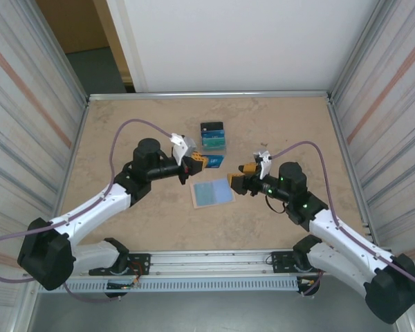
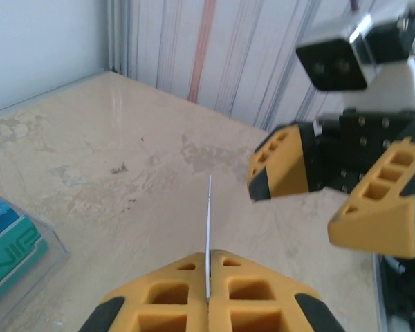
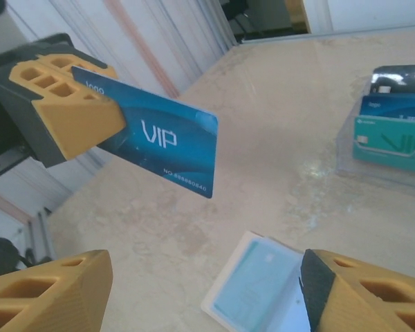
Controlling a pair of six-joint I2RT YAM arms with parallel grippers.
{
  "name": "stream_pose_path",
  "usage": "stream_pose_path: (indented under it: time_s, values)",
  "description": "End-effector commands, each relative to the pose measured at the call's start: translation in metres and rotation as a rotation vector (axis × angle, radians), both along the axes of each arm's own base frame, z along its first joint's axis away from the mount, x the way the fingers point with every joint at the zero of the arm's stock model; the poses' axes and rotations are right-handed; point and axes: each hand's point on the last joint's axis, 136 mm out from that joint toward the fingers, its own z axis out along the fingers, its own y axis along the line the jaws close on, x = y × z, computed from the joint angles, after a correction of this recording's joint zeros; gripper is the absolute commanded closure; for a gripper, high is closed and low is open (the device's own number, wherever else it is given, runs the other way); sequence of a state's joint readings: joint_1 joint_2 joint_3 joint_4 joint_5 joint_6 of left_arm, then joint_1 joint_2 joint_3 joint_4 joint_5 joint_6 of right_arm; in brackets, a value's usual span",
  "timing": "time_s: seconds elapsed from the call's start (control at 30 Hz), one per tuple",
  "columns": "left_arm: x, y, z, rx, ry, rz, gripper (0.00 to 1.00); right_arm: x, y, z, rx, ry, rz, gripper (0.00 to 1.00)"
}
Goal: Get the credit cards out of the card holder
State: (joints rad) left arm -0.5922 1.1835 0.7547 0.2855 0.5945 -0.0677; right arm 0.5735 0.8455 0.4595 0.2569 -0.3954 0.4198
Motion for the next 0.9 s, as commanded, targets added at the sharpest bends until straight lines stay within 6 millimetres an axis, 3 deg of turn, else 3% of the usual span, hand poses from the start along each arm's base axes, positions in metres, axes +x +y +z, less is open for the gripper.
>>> stream_pose_path:
  time_s: [0.0,0.47,0.57,0.73,0.8,0.87]
  values:
    - [-0.007,0.001,0.034,-0.163,0.055,-0.051,1.00,0.002,0.010,0.030,0.139,-0.047,0.045,0.28]
    - [-0.019,-0.003,0.035,-0.228,0.164,-0.159,1.00,0.002,0.045,0.060,0.203,-0.126,0.258,0.36]
    - [-0.019,-0.003,0.034,-0.228,0.168,-0.161,1.00,0.002,0.050,0.065,0.213,-0.130,0.292,0.47]
    - [-0.017,-0.002,0.030,-0.225,0.170,-0.149,1.00,-0.001,0.052,0.067,0.210,-0.137,0.317,0.85]
    - [-0.015,-0.001,0.030,-0.224,0.163,-0.142,1.00,-0.003,0.051,0.065,0.200,-0.136,0.316,0.95]
    - [-0.015,-0.001,0.031,-0.220,0.156,-0.137,0.89,-0.004,0.049,0.062,0.179,-0.133,0.309,1.00]
